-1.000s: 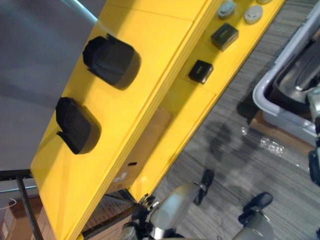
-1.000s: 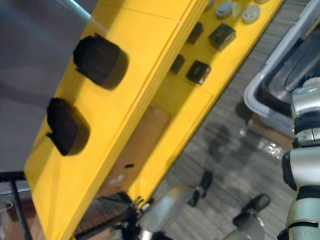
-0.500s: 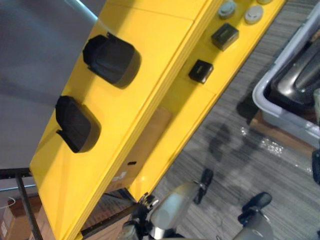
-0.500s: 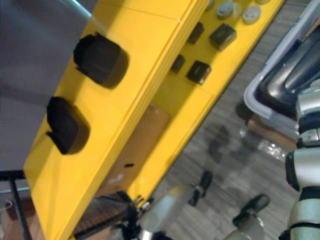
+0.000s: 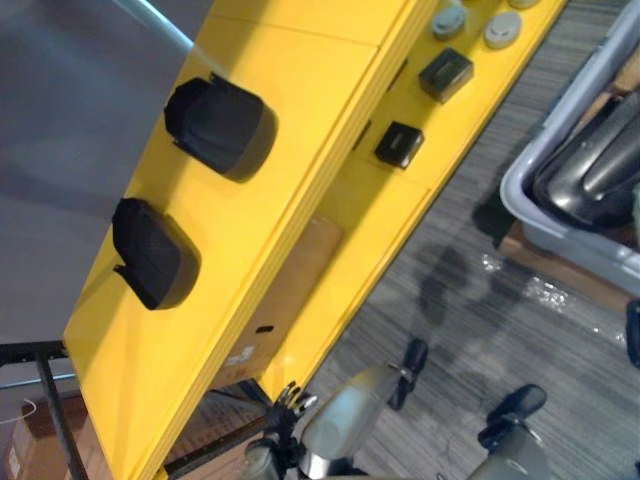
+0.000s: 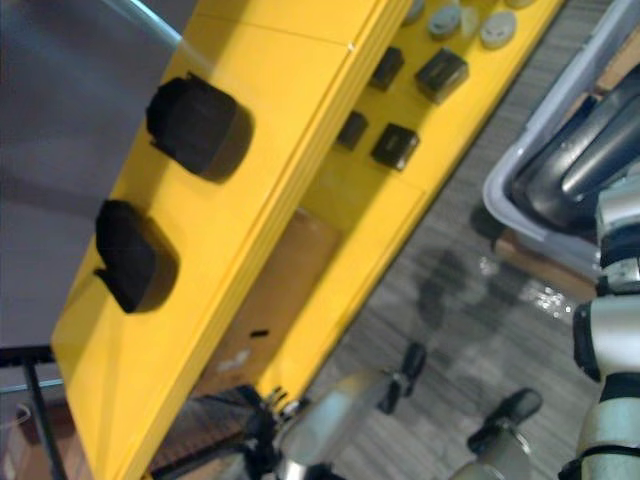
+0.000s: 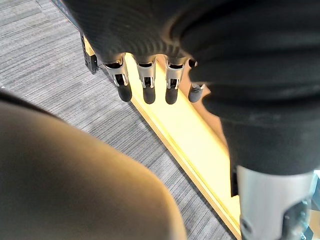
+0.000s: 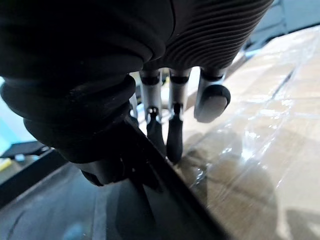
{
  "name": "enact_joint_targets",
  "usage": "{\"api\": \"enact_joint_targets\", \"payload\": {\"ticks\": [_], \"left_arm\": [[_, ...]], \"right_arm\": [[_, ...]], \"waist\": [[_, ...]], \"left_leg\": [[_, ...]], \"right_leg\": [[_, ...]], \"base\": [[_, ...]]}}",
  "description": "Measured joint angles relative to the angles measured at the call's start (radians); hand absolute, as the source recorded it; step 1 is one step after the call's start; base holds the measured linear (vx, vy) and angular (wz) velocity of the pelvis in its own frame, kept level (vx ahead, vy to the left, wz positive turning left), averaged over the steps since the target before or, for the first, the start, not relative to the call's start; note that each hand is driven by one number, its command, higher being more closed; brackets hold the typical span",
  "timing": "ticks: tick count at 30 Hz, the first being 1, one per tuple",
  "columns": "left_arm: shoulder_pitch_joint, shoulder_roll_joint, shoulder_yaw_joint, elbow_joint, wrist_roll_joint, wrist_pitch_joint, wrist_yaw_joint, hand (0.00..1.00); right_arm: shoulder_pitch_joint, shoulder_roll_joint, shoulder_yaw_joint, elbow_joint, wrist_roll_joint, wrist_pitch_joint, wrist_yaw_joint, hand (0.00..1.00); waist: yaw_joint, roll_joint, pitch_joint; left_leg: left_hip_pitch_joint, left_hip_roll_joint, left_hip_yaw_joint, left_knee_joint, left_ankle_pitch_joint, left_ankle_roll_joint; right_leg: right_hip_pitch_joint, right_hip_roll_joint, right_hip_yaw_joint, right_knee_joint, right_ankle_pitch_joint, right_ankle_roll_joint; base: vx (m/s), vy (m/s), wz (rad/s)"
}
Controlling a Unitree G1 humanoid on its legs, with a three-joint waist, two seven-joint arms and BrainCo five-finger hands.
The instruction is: Walk over and take plastic housings, then place them on the shelf
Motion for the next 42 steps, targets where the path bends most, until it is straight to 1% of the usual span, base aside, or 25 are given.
{"api": "enact_joint_targets", "payload": {"ticks": [1, 2, 4, 6, 7, 8, 9, 13, 14, 18, 20, 22, 24, 25, 27, 28, 30, 32, 33, 34, 36, 37, 38, 40, 42], "left_arm": [[0.0, 0.001, 0.001, -0.005, 0.0, 0.0, 0.0, 0.0], [0.0, 0.003, 0.007, -0.032, 0.0, -0.011, 0.001, 0.0], [0.0, 0.003, 0.007, -0.04, 0.0, -0.032, 0.0, 0.0], [0.0, 0.003, 0.01, -0.057, 0.0, -0.036, 0.0, 0.0], [0.0, 0.006, 0.013, -0.069, 0.0, -0.036, 0.0, 0.0], [0.0, 0.016, 0.017, -0.096, 0.0, -0.04, 0.0, 0.0], [0.0, 0.031, 0.017, -0.138, -0.002, -0.053, 0.0, 0.0], [-0.007, 0.047, 0.045, -0.265, -0.041, -0.12, 0.001, 0.0], [-0.009, 0.047, 0.045, -0.283, -0.041, -0.123, 0.001, 0.0], [-0.009, 0.047, 0.037, -0.376, -0.034, -0.143, 0.014, 0.0], [-0.01, 0.047, 0.031, -0.428, -0.029, -0.152, 0.019, 0.0], [-0.011, 0.051, 0.017, -0.457, -0.024, -0.155, 0.02, 0.0], [-0.015, 0.08, -0.005, -0.503, 0.018, -0.155, 0.021, 0.0], [-0.017, 0.085, -0.003, -0.518, 0.026, -0.155, 0.021, 0.0], [-0.027, 0.106, -0.002, -0.575, 0.052, -0.155, 0.021, 0.0], [-0.028, 0.11, -0.003, -0.586, 0.053, -0.155, 0.021, 0.0], [-0.028, 0.121, 0.001, -0.631, 0.064, -0.149, 0.019, 0.0], [-0.029, 0.131, 0.003, -0.66, 0.081, -0.135, 0.014, 0.0], [-0.028, 0.141, 0.004, -0.69, 0.082, -0.113, 0.006, 0.0], [-0.033, 0.158, 0.004, -0.72, 0.084, -0.096, 0.002, 0.0], [-0.042, 0.167, 0.007, -0.742, 0.084, -0.076, -0.001, 0.0], [-0.063, 0.172, 0.007, -0.758, 0.084, -0.05, -0.001, 0.0], [-0.078, 0.177, 0.007, -0.767, 0.084, -0.031, -0.001, 0.0], [-0.119, 0.187, 0.007, -0.781, 0.082, 0.001, -0.001, 0.0], [-0.153, 0.194, 0.012, -0.791, 0.082, 0.018, 0.001, 0.0]], "right_arm": [[0.0, -0.005, 0.0, 0.009, -0.016, 0.0, 0.0, 1.0], [0.0, -0.041, 0.0, 0.023, -0.038, -0.009, -0.001, 1.0], [0.0, -0.065, 0.0, 0.026, -0.058, -0.033, -0.001, 1.0], [-0.007, -0.075, 0.0, 0.026, -0.065, -0.046, -0.003, 1.0], [-0.019, -0.076, 0.001, 0.026, -0.065, -0.049, -0.002, 1.0], [-0.037, -0.077, 0.006, 0.026, -0.065, -0.061, -0.002, 1.0], [-0.045, -0.09, 0.027, 0.026, -0.065, -0.098, -0.001, 1.0], [-0.07, -0.112, 0.044, 0.023, -0.08, -0.196, -0.017, 1.0], [-0.07, -0.116, 0.044, 0.023, -0.085, -0.205, -0.022, 1.0], [-0.07, -0.117, 0.044, 0.024, -0.107, -0.254, -0.023, 1.0], [-0.079, -0.117, 0.044, 0.021, -0.14, -0.295, -0.027, 1.0], [-0.083, -0.116, 0.045, 0.021, -0.151, -0.31, -0.028, 1.0], [-0.087, -0.103, 0.045, 0.018, -0.164, -0.319, -0.028, 1.0], [-0.089, -0.101, 0.046, 0.015, -0.168, -0.327, -0.028, 1.0], [-0.104, -0.094, 0.045, 0.001, -0.19, -0.357, -0.028, 1.0], [-0.105, -0.093, 0.045, -0.003, -0.193, -0.361, -0.028, 1.0], [-0.107, -0.086, 0.045, -0.046, -0.204, -0.38, -0.027, 1.0], [-0.107, -0.076, 0.045, -0.079, -0.221, -0.395, -0.027, 1.0], [-0.107, -0.066, 0.045, -0.112, -0.231, -0.401, -0.025, 1.0], [-0.106, -0.049, 0.044, -0.153, -0.242, -0.404, -0.024, 1.0], [-0.105, -0.04, 0.043, -0.189, -0.255, -0.404, -0.022, 1.0], [-0.098, -0.039, 0.041, -0.238, -0.275, -0.409, -0.019, 1.0], [-0.09, -0.036, 0.036, -0.271, -0.285, -0.413, -0.017, 1.0], [-0.053, -0.015, -0.001, -0.346, -0.307, -0.424, -0.01, 1.0], [-0.006, 0.01, -0.035, -0.404, -0.323, -0.426, 0.004, 1.0]], "waist": [[0.0, 0.0, 0.0], [-0.014, -0.001, 0.001], [-0.017, -0.001, 0.001], [-0.022, -0.004, 0.003], [-0.03, -0.013, 0.01], [-0.041, -0.012, 0.01], [-0.047, -0.016, 0.013], [-0.072, -0.025, 0.02], [-0.073, -0.026, 0.021], [-0.099, -0.042, 0.034], [-0.122, -0.061, 0.049], [-0.134, -0.07, 0.057], [-0.156, -0.087, 0.069], [-0.16, -0.096, 0.076], [-0.18, -0.127, 0.1], [-0.184, -0.134, 0.104], [-0.206, -0.152, 0.118], [-0.211, -0.166, 0.128], [-0.222, -0.178, 0.136], [-0.245, -0.193, 0.147], [-0.261, -0.205, 0.155], [-0.271, -0.221, 0.166], [-0.278, -0.23, 0.172], [-0.293, -0.24, 0.178], [-0.301, -0.249, 0.176]], "left_leg": [[0.0, 0.0, 0.0, 0.0, 0.0, 0.0], [0.0, -0.001, 0.0, 0.001, 0.0, 0.0], [0.0, 0.0, -0.001, 0.001, 0.0, 0.0], [0.0, 0.001, -0.001, 0.002, 0.0, 0.0], [0.0, 0.002, -0.002, 0.002, 0.0, 0.0], [0.0, 0.004, -0.003, 0.003, -0.001, -0.001], [0.0, 0.009, -0.004, 0.013, -0.008, -0.002], [0.002, 0.022, 0.003, 0.022, -0.014, -0.002], [0.003, 0.024, 0.004, 0.023, -0.014, -0.002], [0.029, 0.036, 0.01, 0.028, -0.026, -0.006], [0.036, 0.042, 0.012, 0.03, -0.026, -0.006], [0.042, 0.047, 0.013, 0.031, -0.027, -0.007], [0.063, 0.059, 0.015, 0.029, -0.029, -0.011], [0.068, 0.062, 0.016, 0.027, -0.03, -0.012], [0.083, 0.075, 0.017, 0.014, -0.029, -0.012], [0.087, 0.078, 0.018, 0.013, -0.029, -0.012], [0.105, 0.088, 0.021, 0.009, -0.03, -0.014], [0.127, 0.096, 0.037, -0.004, -0.028, -0.017], [0.142, 0.101, 0.047, -0.013, -0.027, -0.019], [0.158, 0.106, 0.049, -0.024, -0.025, -0.023], [0.164, 0.113, 0.052, -0.024, -0.025, -0.023], [0.178, 0.12, 0.064, -0.032, -0.024, -0.025], [0.188, 0.123, 0.069, -0.036, -0.023, -0.026], [0.204, 0.131, 0.077, -0.037, -0.025, -0.029], [0.218, 0.136, 0.094, -0.039, -0.025, -0.03]], "right_leg": [[0.0, 0.0, 0.0, 0.0, 0.0, 0.0], [0.002, 0.001, 0.0, 0.0, 0.0, 0.0], [0.004, 0.002, 0.0, 0.0, 0.001, 0.001], [0.004, 0.004, 0.001, 0.0, 0.001, 0.0], [0.004, 0.009, 0.0, -0.001, 0.001, 0.0], [0.004, 0.013, 0.0, -0.005, 0.002, 0.0], [0.01, 0.018, 0.0, -0.01, 0.003, 0.0], [0.023, 0.035, 0.005, -0.019, 0.014, -0.004], [0.024, 0.038, 0.007, -0.022, 0.016, -0.004], [0.051, 0.054, 0.019, -0.033, 0.018, -0.005], [0.057, 0.059, 0.024, -0.035, 0.019, -0.007], [0.065, 0.067, 0.025, -0.045, 0.024, -0.009], [0.092, 0.085, 0.027, -0.071, 0.035, -0.014], [0.096, 0.088, 0.028, -0.075, 0.036, -0.016], [0.11, 0.101, 0.03, -0.095, 0.046, -0.024], [0.117, 0.105, 0.03, -0.103, 0.048, -0.025], [0.14, 0.12, 0.031, -0.125, 0.06, -0.03], [0.153, 0.128, 0.045, -0.144, 0.069, -0.031], [0.165, 0.136, 0.055, -0.157, 0.077, -0.033], [0.187, 0.145, 0.055, -0.183, 0.089, -0.036], [0.199, 0.155, 0.057, -0.203, 0.099, -0.039], [0.212, 0.164, 0.065, -0.224, 0.112, -0.042], [0.221, 0.169, 0.069, -0.236, 0.119, -0.044], [0.236, 0.178, 0.08, -0.247, 0.132, -0.049], [0.247, 0.183, 0.087, -0.257, 0.139, -0.05]], "base": [[0.0, 0.0, 0.0], [0.0, 0.0, 0.0], [0.0, 0.0, 0.0], [0.0, 0.0, 0.0], [0.0, 0.0, 0.0], [0.0, 0.0, -0.03], [0.0, 0.006, -0.06], [0.01, 0.007, -0.09], [0.01, -0.006, -0.11], [0.01, -0.002, -0.13], [0.0, -0.007, -0.11], [-0.01, -0.018, -0.06], [-0.01, -0.022, -0.12], [-0.03, -0.016, -0.11], [-0.03, -0.016, -0.11], [-0.03, -0.04, -0.1], [-0.02, -0.043, -0.09], [-0.01, -0.019, -0.24], [-0.01, -0.023, -0.27], [-0.01, -0.028, -0.19], [-0.01, -0.024, -0.12], [-0.02, -0.014, -0.19], [-0.02, -0.005, -0.22], [-0.02, 0.005, -0.16], [-0.03, 0.012, -0.18]]}}
